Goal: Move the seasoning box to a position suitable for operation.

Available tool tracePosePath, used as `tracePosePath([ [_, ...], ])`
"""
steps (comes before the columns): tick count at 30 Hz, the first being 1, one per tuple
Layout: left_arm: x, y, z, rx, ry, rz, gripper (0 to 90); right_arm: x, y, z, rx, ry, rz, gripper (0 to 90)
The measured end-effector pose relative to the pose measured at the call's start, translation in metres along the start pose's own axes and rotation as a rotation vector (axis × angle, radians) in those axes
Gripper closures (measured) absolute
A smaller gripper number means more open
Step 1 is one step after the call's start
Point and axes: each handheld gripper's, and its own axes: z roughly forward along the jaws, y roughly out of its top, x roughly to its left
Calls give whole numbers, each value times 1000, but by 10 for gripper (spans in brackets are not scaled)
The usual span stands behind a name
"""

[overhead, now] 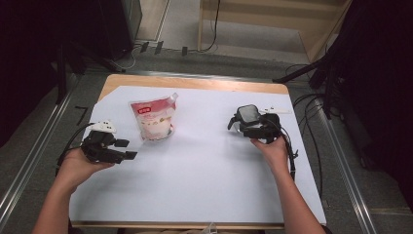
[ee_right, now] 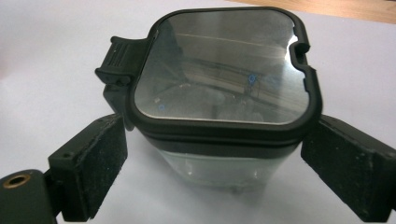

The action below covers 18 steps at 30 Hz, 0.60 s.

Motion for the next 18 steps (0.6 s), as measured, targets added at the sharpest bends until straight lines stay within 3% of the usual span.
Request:
tracePosePath([
  [7, -1, -3, 0, 9, 8, -5, 400, 2, 1, 15, -17, -50, 1, 76],
  [12, 1, -6, -2, 6, 12, -15, 400, 6, 2, 29, -12, -69, -6, 71],
  [18, 0, -5, -4, -15, -10, -16, 400, 3, -2, 39, -32, -67, 5, 81],
])
